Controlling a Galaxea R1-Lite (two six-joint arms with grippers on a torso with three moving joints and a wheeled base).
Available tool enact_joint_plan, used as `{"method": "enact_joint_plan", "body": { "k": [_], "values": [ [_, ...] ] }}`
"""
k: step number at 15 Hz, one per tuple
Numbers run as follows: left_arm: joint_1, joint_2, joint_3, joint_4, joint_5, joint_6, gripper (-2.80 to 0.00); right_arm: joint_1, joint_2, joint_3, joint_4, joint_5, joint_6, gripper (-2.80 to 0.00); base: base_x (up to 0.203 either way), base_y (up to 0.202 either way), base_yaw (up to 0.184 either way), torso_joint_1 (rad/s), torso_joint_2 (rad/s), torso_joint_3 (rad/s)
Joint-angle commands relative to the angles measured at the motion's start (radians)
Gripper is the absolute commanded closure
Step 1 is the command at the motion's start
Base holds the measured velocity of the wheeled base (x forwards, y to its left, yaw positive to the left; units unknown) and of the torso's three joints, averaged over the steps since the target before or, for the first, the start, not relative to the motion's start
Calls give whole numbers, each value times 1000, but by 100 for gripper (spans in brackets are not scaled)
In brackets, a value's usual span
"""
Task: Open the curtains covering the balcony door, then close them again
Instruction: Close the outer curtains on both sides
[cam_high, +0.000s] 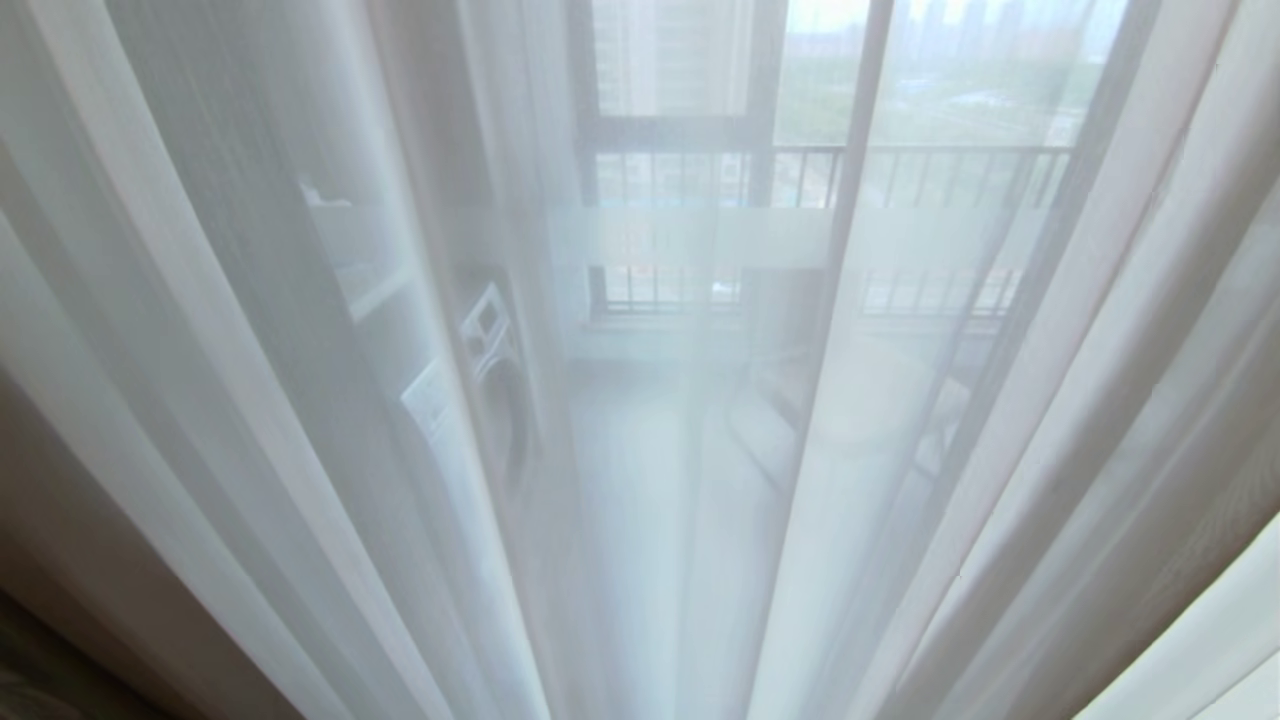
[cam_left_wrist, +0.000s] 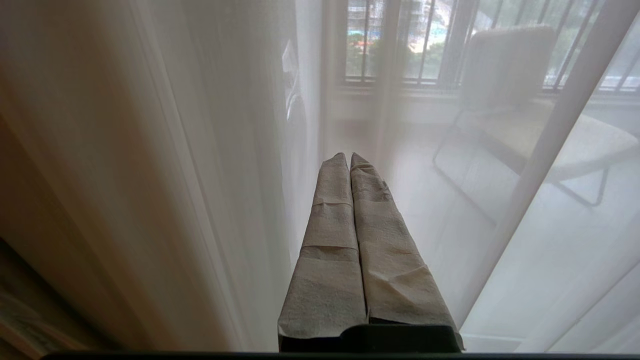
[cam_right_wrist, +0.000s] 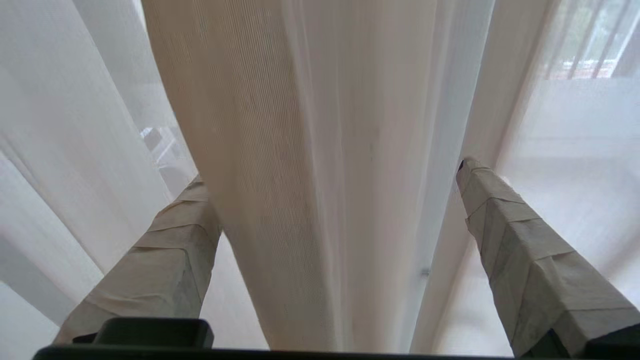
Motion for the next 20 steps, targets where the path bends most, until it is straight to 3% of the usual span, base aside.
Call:
{"method": "enact_joint_plan", "body": {
  "k": [1, 7, 8, 14, 20],
  "values": [
    [0, 0, 0, 0, 1, 0, 0, 16, -78, 67, 1, -19, -2, -280, 0, 0, 0, 0, 0, 0],
    [0, 0, 0, 0, 1, -1, 0, 44, -253, 287, 9, -58, -73, -280, 0, 0, 0, 0, 0, 0],
    [0, 0, 0, 0, 1, 0, 0, 44, -280, 312, 10, -58, -84, 0, 0, 0, 0, 0, 0, 0],
    [-1, 0, 0, 0, 1, 0, 0, 41, -410, 411, 18, -59, -98, 0, 0, 0, 0, 0, 0, 0],
    [0, 0, 0, 0, 1, -1, 0, 40, -577, 516, 162, -61, -102, 0, 0, 0, 0, 0, 0, 0]
  ]
}}
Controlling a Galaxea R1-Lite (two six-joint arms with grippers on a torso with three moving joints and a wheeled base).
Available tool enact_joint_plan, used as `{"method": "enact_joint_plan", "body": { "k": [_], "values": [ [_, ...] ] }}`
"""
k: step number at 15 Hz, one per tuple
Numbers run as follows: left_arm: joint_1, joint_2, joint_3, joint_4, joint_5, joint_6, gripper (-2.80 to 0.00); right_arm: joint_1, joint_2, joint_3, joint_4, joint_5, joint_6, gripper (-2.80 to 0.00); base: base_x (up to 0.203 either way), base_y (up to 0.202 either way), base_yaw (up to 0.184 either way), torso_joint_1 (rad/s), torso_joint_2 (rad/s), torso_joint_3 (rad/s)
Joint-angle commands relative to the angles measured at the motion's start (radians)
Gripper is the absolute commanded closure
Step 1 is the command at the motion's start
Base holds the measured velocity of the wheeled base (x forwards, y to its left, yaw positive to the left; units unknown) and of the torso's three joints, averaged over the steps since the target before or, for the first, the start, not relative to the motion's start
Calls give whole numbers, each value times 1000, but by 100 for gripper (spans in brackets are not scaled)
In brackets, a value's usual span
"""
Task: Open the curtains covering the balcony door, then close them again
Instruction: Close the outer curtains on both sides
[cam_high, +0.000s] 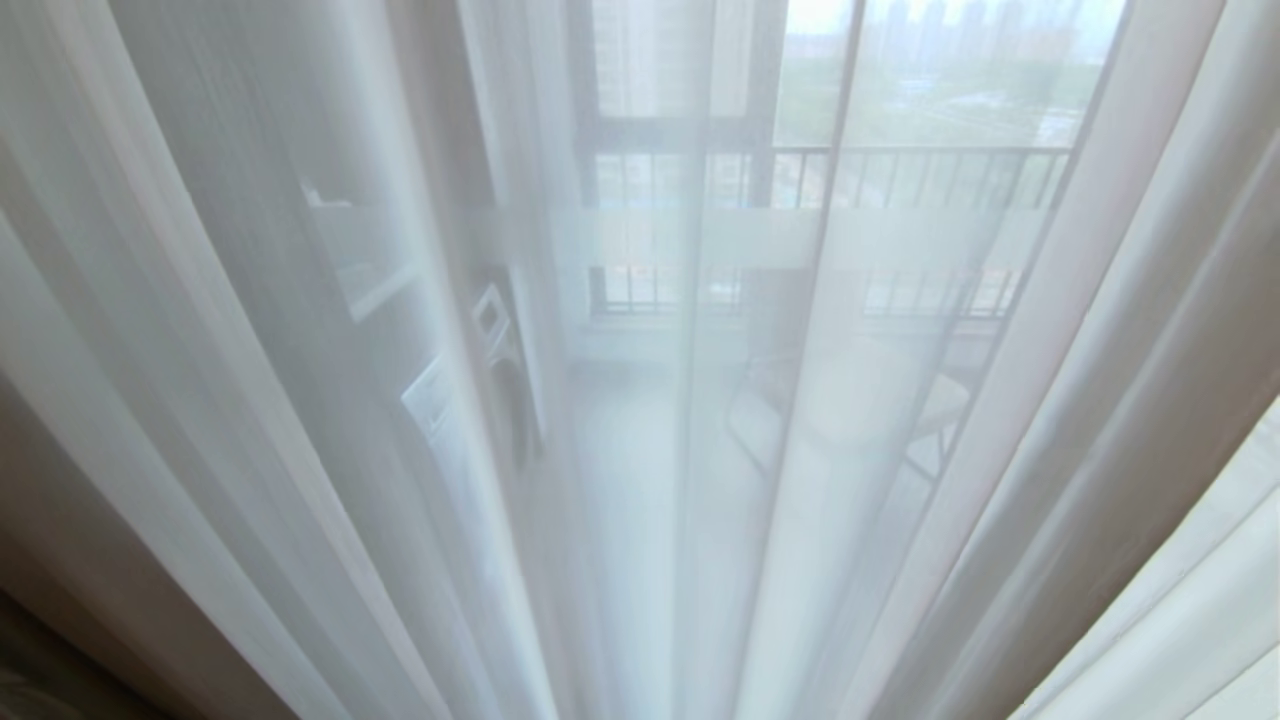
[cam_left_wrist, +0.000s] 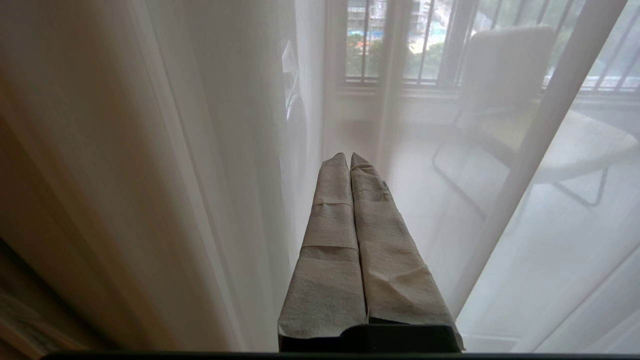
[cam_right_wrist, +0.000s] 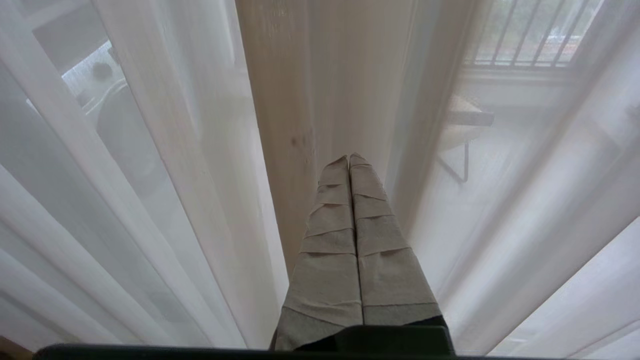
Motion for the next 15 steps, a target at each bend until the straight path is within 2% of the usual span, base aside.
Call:
{"method": "enact_joint_plan", "body": {
  "k": [1, 5, 7, 8, 9, 11, 15],
  "values": [
    [2, 0, 0, 0, 0, -1, 0, 0, -55, 35, 2, 1, -8, 0, 0, 0, 0, 0, 0, 0],
    [2, 0, 0, 0, 1, -1, 0, 0, -100, 221, -14, -27, -111, 0, 0, 0, 0, 0, 0, 0],
    [1, 0, 0, 0, 1, 0, 0, 1, -103, 301, -55, -80, -122, 0, 0, 0, 0, 0, 0, 0],
    [2, 0, 0, 0, -1, 0, 0, 1, -104, 328, -62, -134, -128, 0, 0, 0, 0, 0, 0, 0],
    [1, 0, 0, 0, 1, -1, 0, 17, -105, 330, -57, -177, -129, 0, 0, 0, 0, 0, 0, 0],
    [2, 0, 0, 0, 1, -2, 0, 117, -152, 331, -50, -210, -110, 0, 0, 0, 0, 0, 0, 0],
    [2, 0, 0, 0, 0, 0, 0, 151, -380, 313, 69, -187, -74, 0, 0, 0, 0, 0, 0, 0]
  ]
}}
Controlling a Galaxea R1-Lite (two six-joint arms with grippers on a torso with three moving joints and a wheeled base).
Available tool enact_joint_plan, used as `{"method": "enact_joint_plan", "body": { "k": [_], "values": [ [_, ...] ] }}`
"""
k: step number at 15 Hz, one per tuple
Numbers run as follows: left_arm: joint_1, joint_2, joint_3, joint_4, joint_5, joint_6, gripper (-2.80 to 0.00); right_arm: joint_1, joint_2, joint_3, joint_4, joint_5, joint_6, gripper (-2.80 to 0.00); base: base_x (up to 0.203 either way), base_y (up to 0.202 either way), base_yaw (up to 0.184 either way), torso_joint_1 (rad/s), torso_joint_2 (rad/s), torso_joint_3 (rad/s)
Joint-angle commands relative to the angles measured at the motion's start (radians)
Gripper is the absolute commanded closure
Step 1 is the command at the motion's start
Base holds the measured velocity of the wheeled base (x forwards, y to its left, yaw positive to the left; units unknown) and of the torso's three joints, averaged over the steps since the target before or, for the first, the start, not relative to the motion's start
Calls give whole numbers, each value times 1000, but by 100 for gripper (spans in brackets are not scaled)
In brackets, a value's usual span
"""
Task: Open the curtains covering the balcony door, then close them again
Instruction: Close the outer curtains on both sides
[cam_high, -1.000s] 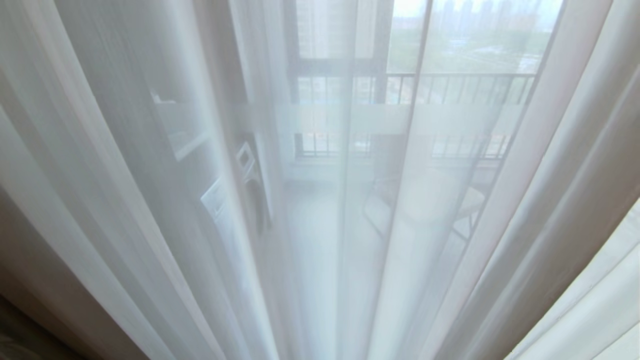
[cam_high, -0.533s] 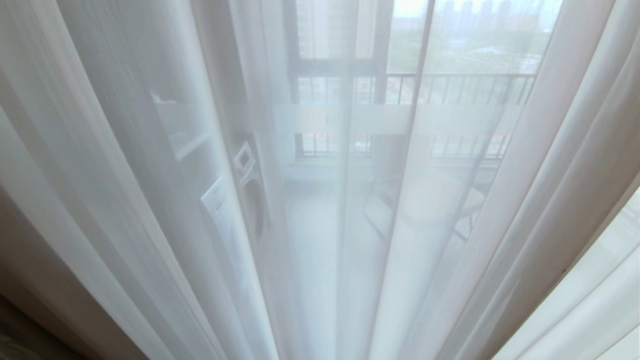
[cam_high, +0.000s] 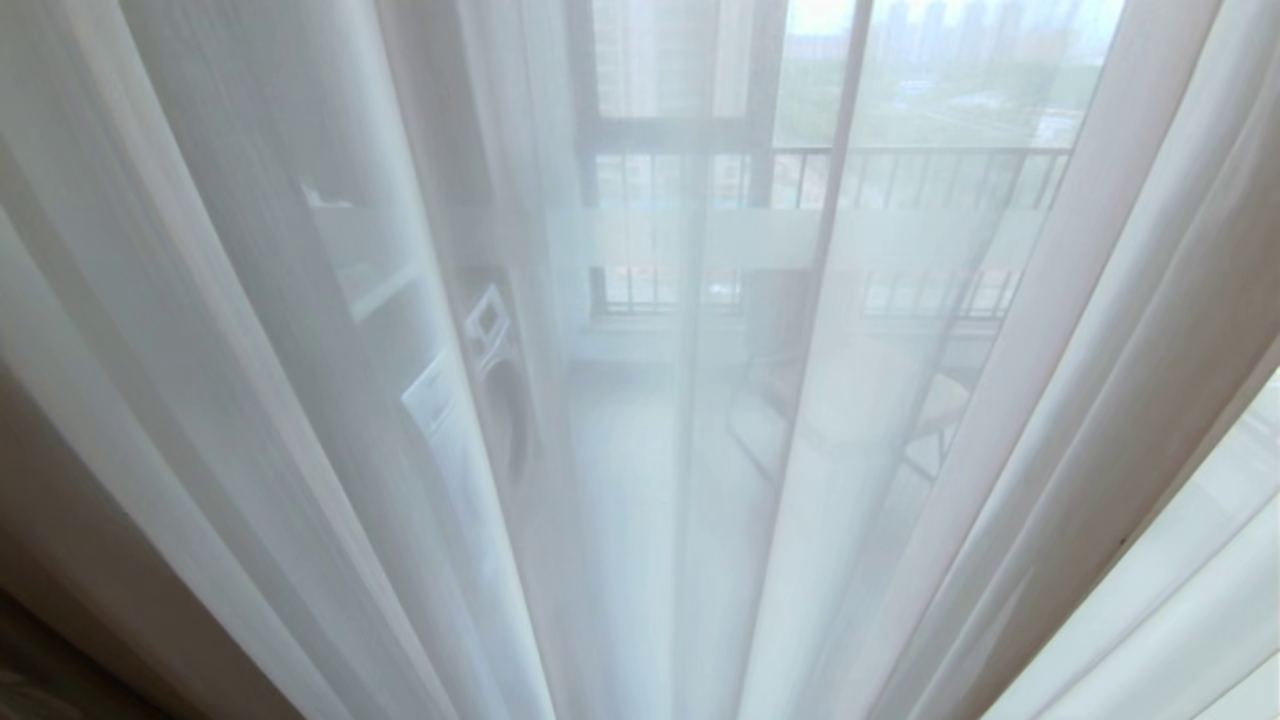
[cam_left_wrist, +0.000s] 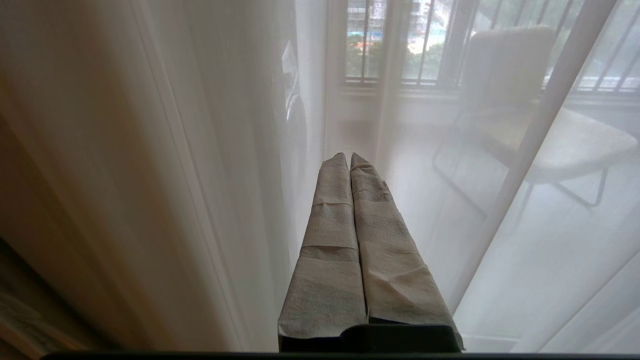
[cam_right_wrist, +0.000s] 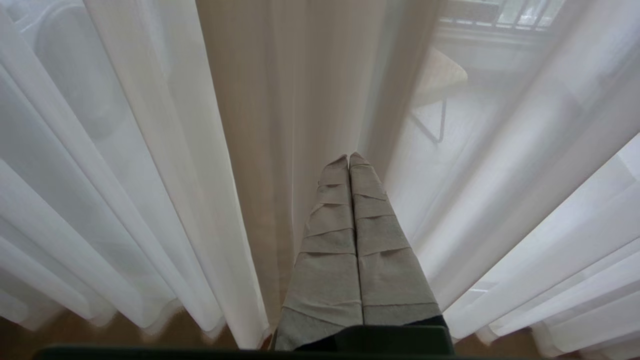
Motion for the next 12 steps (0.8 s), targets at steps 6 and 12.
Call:
{"method": "enact_joint_plan", "body": {
  "k": [6, 12],
  "values": [
    [-1, 0, 0, 0, 0, -1, 0, 8, -90, -9, 18, -1, 31, 0, 0, 0, 0, 0, 0, 0],
    [1, 0, 0, 0, 0, -1, 0, 8, -90, -9, 18, -1, 31, 0, 0, 0, 0, 0, 0, 0]
  ]
}}
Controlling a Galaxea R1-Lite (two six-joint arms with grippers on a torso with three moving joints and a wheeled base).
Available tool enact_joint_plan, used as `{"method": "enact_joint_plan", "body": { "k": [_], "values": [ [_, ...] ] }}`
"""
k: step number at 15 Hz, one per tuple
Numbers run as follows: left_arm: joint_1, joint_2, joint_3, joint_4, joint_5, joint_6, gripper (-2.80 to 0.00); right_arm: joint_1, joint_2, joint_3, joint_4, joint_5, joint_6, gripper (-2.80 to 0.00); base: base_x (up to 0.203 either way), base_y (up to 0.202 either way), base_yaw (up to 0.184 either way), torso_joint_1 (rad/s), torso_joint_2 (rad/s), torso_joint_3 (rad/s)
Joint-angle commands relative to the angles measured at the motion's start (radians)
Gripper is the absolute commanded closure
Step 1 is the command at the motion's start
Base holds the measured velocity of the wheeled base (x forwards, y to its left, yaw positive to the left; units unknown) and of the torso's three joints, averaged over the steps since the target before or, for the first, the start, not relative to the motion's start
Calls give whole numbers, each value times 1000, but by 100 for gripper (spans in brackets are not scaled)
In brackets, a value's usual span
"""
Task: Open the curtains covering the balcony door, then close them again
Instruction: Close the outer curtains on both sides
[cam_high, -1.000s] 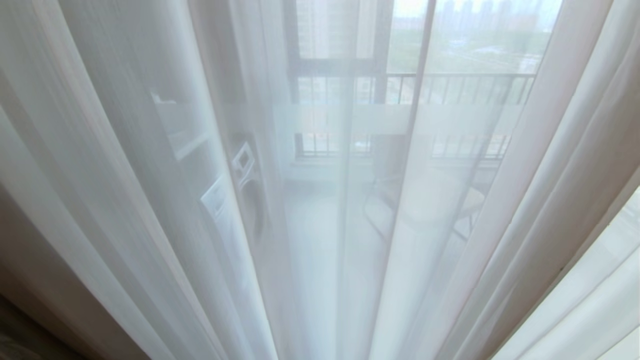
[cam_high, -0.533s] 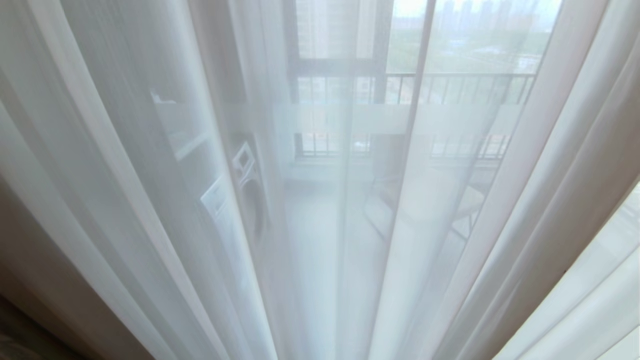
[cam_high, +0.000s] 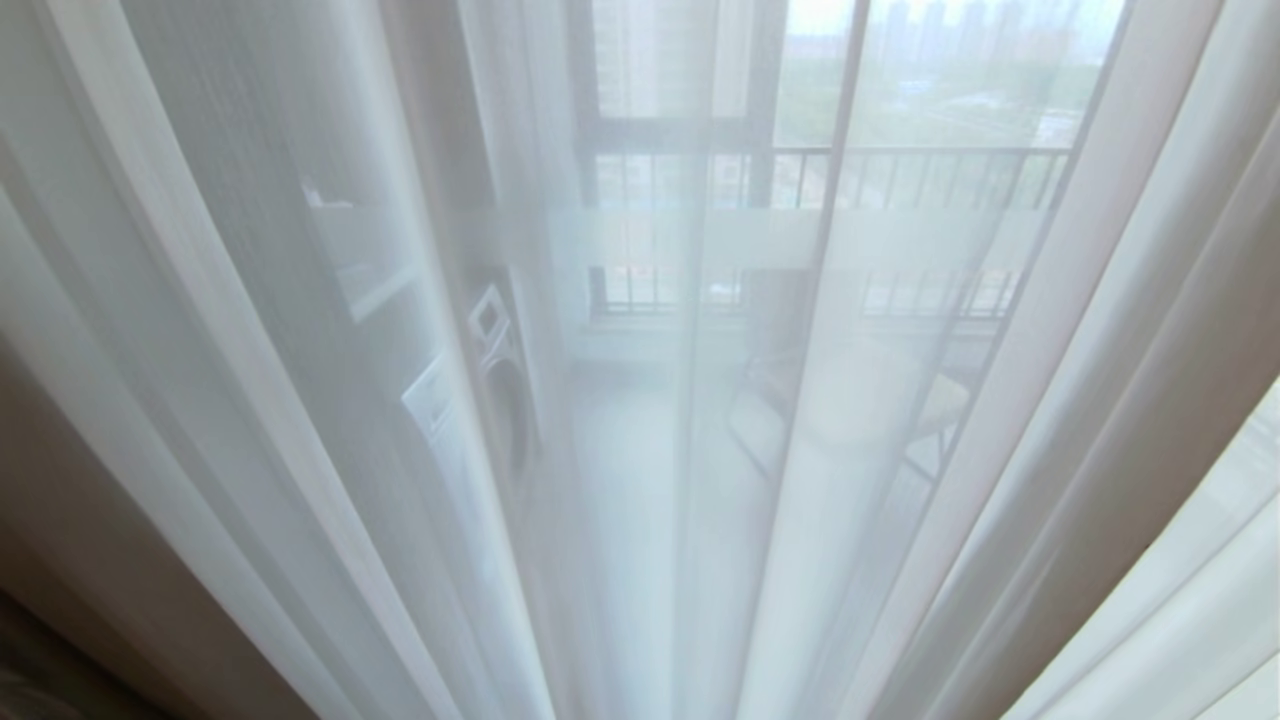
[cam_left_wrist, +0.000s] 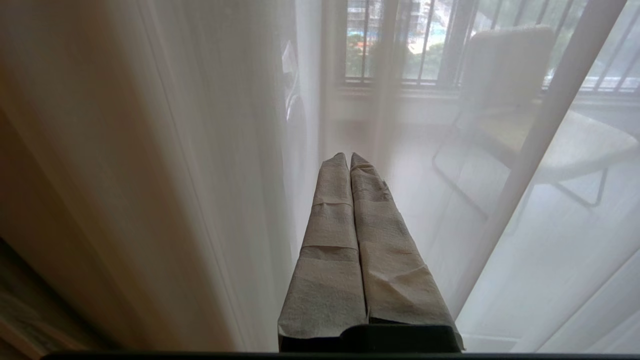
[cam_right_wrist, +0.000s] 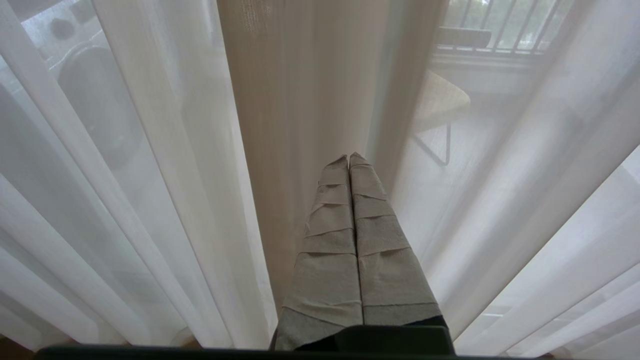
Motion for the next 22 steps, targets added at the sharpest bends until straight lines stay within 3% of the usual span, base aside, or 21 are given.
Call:
{"method": "enact_joint_plan", "body": {
  "k": [1, 22],
  "values": [
    [-1, 0, 0, 0, 0, 0, 0, 0, 0, 0, 0, 0, 0, 0, 0, 0, 0, 0, 0, 0],
    [1, 0, 0, 0, 0, 1, 0, 0, 0, 0, -1, -2, 0, 0, 0, 0, 0, 0, 0, 0]
  ]
}}
